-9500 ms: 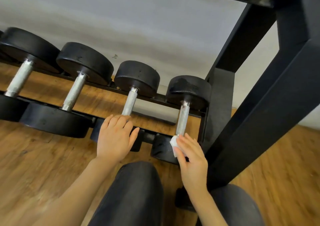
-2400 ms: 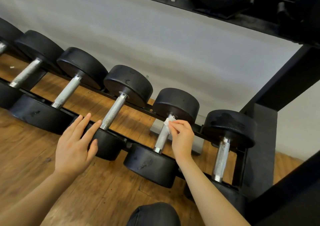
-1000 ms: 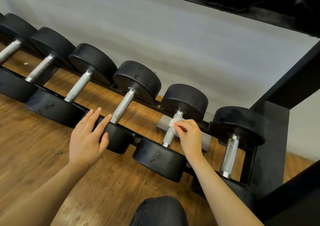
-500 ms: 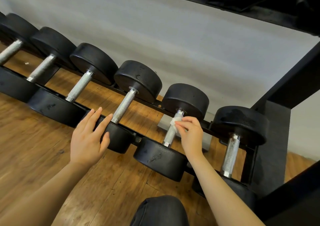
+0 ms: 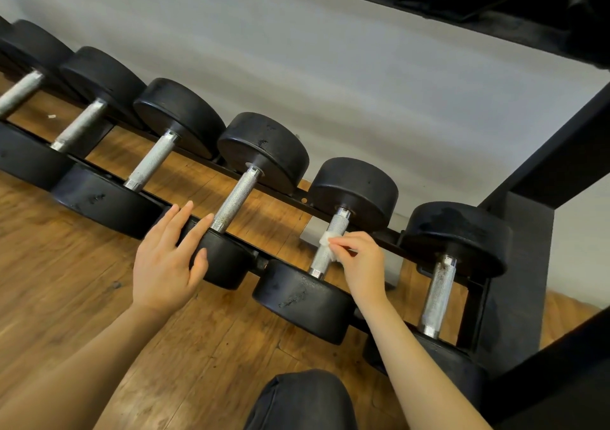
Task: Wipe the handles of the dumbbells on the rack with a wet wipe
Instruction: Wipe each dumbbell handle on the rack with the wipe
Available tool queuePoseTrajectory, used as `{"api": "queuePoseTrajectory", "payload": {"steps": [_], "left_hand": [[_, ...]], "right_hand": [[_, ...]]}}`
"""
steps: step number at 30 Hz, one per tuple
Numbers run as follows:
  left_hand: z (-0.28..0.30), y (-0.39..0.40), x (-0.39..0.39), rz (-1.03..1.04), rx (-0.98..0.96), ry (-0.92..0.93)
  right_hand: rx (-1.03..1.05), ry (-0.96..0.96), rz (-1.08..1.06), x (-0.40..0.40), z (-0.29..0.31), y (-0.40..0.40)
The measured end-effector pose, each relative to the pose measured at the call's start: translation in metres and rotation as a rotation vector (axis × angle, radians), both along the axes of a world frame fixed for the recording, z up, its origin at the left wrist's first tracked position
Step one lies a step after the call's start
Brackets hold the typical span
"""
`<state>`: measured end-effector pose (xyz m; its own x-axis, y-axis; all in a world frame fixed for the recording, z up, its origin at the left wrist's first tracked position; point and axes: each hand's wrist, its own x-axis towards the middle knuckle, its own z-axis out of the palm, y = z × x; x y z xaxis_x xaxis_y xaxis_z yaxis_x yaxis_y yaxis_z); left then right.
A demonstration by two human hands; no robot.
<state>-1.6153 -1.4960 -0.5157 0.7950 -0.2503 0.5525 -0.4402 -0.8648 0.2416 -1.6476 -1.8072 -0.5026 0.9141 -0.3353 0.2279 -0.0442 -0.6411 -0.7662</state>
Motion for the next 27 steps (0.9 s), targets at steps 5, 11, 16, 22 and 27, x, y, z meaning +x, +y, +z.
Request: {"api": "queuePoseTrajectory", "payload": {"steps": [5,11,16,22,27], "left_hand": [[0.0,0.0,0.001,-0.002,-0.002,0.003],[0.001,-0.001,0.0,0.002,-0.001,0.0],[0.001,-0.001,-0.001,0.008,-0.003,0.003],[0.0,0.0,0.0,0.0,-0.002,0.003],[0.0,-0.001,0.0,-0.001,-0.011,-0.005]], "right_hand": [[-0.027,0.019,-0.017,0.007,0.005,-0.003],[-0.086,0.033,-0.006,0.001,-0.001,0.003],[-0.143,0.047,-0.011,0.011,0.009,-0.001],[-0.273,0.067,0.107,0.006,0.007,0.003],[-0.251,0.045,0.057,0.016,0.015,-0.005]]}}
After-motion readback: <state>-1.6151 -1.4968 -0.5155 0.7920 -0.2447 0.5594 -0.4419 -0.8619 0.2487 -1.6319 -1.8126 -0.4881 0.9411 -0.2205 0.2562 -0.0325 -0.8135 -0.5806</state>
